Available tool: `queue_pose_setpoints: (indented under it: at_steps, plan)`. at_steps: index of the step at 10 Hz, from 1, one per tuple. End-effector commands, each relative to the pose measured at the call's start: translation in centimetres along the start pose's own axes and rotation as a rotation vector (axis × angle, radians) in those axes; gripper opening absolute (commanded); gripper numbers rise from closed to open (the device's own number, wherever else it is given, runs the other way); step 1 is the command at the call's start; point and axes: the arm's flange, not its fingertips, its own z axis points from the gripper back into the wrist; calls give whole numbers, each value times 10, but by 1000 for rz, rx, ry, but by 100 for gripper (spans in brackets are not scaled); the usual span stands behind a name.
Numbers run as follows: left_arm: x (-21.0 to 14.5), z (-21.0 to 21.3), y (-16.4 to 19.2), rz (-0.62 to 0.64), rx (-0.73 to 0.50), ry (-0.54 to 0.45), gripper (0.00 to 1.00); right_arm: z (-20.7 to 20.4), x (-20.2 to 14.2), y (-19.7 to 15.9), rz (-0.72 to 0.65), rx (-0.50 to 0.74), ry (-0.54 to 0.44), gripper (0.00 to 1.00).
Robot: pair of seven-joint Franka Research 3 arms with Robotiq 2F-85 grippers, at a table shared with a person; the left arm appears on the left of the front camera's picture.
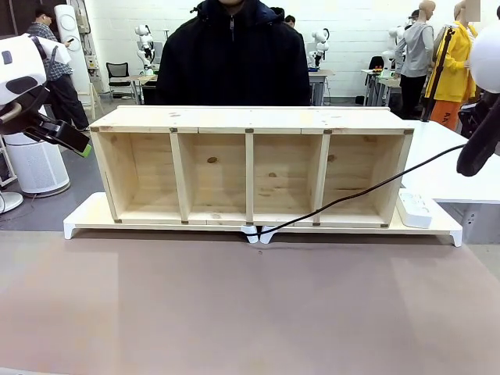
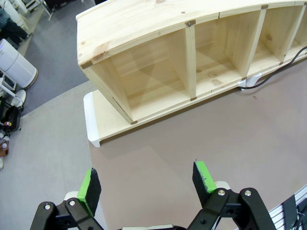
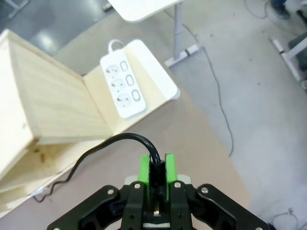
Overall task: Perform cable management.
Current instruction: Pull the grasped Power Cable to the location of the Power Strip.
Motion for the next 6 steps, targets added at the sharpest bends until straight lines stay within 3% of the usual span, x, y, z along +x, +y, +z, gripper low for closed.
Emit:
queue_pose_setpoints:
  at_steps: [1, 6]
  plan:
    - [2, -1, 0, -1, 7, -11, 100, 0, 26, 3, 18, -31, -29, 16]
    - [2, -1, 0, -1, 7, -11, 100, -24, 52, 37, 309, 118, -108, 16]
